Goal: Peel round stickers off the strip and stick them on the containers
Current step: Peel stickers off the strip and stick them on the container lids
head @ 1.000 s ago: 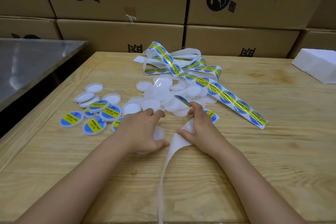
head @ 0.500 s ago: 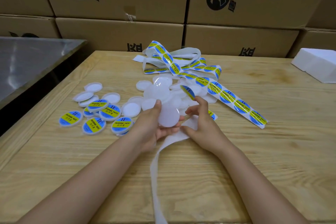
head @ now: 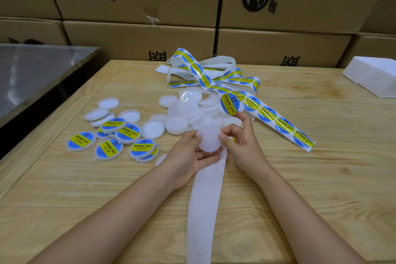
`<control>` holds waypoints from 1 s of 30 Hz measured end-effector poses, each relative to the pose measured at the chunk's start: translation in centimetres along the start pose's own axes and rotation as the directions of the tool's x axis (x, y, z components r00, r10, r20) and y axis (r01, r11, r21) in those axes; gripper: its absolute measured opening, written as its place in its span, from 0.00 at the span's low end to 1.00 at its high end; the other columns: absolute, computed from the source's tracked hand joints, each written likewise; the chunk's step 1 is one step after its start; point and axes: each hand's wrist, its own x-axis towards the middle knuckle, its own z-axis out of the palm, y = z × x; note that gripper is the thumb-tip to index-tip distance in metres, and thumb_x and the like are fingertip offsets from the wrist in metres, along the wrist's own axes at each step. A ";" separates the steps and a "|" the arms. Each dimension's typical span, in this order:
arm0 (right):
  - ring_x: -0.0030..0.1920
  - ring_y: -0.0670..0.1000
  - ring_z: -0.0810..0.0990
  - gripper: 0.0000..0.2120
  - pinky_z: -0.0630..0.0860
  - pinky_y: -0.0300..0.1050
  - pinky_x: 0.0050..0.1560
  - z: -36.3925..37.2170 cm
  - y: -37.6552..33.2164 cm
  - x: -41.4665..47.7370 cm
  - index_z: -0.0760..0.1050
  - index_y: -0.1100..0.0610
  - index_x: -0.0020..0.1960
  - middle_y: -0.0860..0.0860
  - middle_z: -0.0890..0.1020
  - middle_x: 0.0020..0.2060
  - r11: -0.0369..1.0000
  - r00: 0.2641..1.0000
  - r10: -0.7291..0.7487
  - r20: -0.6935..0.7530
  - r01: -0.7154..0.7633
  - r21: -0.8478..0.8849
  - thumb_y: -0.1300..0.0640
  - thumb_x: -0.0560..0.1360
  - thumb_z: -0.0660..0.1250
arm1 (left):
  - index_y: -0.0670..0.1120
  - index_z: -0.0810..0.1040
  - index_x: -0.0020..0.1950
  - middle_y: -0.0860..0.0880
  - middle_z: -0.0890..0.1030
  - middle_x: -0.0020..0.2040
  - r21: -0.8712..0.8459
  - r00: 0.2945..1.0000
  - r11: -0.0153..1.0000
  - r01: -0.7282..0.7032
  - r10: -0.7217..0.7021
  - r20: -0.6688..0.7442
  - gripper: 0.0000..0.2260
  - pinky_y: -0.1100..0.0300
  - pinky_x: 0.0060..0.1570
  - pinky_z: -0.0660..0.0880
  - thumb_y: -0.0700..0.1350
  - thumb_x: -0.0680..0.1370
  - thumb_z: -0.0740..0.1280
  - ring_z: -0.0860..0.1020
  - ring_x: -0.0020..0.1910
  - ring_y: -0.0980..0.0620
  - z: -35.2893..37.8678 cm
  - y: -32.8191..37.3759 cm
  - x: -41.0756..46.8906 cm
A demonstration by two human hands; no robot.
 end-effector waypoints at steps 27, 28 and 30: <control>0.38 0.33 0.72 0.12 0.65 0.26 0.39 -0.3 -0.9 0.0 0.73 0.48 0.35 0.44 0.75 0.37 0.939 0.999 -0.032 -0.041 0.016 -0.344 0.58 0.76 0.66 | 0.44 0.71 0.62 0.43 0.81 0.56 -0.008 0.997 1.000 -0.012 0.012 0.070 0.12 0.50 0.57 0.75 0.41 0.83 0.52 0.81 0.54 0.44 -0.5 -0.2 0.1; 0.38 0.33 0.72 0.12 0.65 0.26 0.39 -0.4 -1.0 0.0 0.73 0.47 0.35 0.44 0.75 0.38 0.932 0.999 -0.032 -0.030 0.019 -0.361 0.58 0.76 0.65 | 0.44 0.71 0.62 0.43 0.81 0.56 0.005 0.998 1.000 -0.016 0.016 0.066 0.12 0.50 0.57 0.75 0.41 0.83 0.52 0.81 0.54 0.44 -0.4 -0.2 0.1; 0.38 0.33 0.72 0.12 0.64 0.26 0.39 -0.5 -1.0 0.0 0.72 0.47 0.35 0.44 0.75 0.37 0.921 0.999 -0.031 -0.017 0.022 -0.389 0.57 0.77 0.65 | 0.44 0.72 0.61 0.42 0.81 0.56 0.022 0.998 1.000 -0.020 0.019 0.060 0.12 0.50 0.57 0.75 0.41 0.83 0.52 0.80 0.54 0.43 -0.4 -0.2 0.1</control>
